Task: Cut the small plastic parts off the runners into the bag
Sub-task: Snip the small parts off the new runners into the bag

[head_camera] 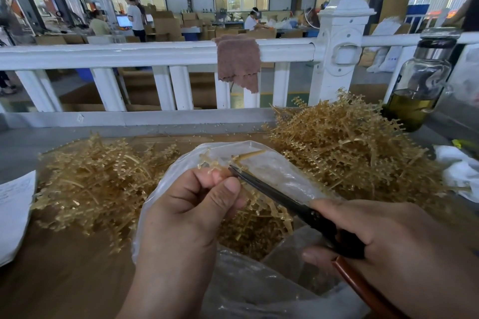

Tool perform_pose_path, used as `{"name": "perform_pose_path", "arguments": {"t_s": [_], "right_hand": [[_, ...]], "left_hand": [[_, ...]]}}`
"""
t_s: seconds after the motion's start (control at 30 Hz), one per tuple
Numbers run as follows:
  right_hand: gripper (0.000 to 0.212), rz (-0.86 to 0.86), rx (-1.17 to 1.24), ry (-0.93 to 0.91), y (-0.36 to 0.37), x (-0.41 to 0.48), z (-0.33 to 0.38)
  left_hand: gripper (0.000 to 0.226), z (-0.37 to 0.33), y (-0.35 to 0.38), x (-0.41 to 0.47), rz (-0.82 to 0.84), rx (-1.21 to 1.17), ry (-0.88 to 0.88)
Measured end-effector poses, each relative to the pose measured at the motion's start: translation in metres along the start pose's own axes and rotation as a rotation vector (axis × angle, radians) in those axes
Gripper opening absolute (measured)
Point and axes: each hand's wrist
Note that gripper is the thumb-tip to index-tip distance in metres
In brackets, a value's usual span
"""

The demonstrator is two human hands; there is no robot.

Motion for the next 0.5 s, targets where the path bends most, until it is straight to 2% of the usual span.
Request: {"name": "perform_pose_path", "arguments": {"t_s": [0.23,0.5], "right_hand": [[0.042,-0.004,-0.035,-0.016,0.0004,-0.0011,-0.0018],[0.041,0.011,-0.029,-0.011,-0.0004,-0.0015,-0.0022]], "left_hand": [[0.021,0.0012,0.0003,-0.0008,-0.026,-0.023,-0.009],[0.016,0.0026,0.0001,-0.0004,-0.009,-0.03,0.003]]}}
Point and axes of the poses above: each hand's wrist, its own x-axis towards the middle knuckle, its own y-axis out of the palm, z = x × y, and after that the axes turned 15 degrees about x, right-handed
